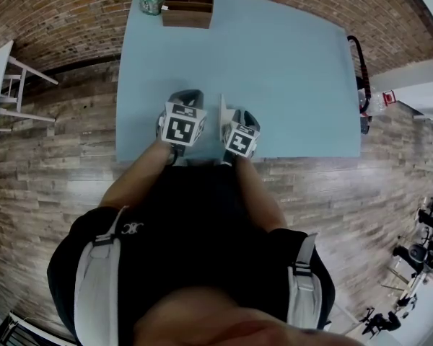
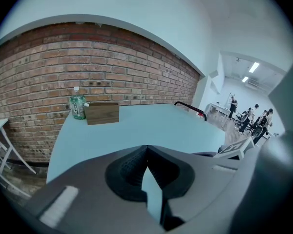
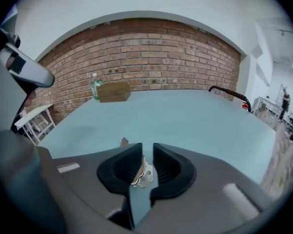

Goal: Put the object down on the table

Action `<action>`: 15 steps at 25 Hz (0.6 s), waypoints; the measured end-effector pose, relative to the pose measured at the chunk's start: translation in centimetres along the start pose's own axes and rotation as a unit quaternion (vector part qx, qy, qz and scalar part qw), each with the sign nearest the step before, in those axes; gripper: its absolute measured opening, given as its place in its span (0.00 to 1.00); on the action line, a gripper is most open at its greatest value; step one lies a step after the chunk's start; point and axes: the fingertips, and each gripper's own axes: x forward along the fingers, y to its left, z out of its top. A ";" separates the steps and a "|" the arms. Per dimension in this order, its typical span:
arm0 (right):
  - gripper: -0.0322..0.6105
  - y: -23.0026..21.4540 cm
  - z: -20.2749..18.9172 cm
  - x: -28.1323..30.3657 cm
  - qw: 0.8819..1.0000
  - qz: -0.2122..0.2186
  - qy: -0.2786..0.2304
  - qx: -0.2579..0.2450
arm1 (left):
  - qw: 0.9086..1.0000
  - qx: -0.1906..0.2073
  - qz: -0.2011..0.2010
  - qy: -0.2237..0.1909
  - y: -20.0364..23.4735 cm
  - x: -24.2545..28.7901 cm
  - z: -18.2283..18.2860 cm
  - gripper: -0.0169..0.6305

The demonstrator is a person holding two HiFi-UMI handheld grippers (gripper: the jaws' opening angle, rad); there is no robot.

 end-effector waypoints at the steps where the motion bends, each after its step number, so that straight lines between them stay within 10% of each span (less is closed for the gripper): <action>1: 0.11 -0.2 0.7 -0.4 1.000 0.000 -0.017 0.005 | 1.000 0.008 0.001 -0.006 -0.2 0.0 0.2 0.02; 15: 0.07 1.6 9.7 -8.3 0.983 0.069 -0.169 0.009 | 0.998 0.030 -0.012 -0.044 -2.3 -1.2 2.0 0.02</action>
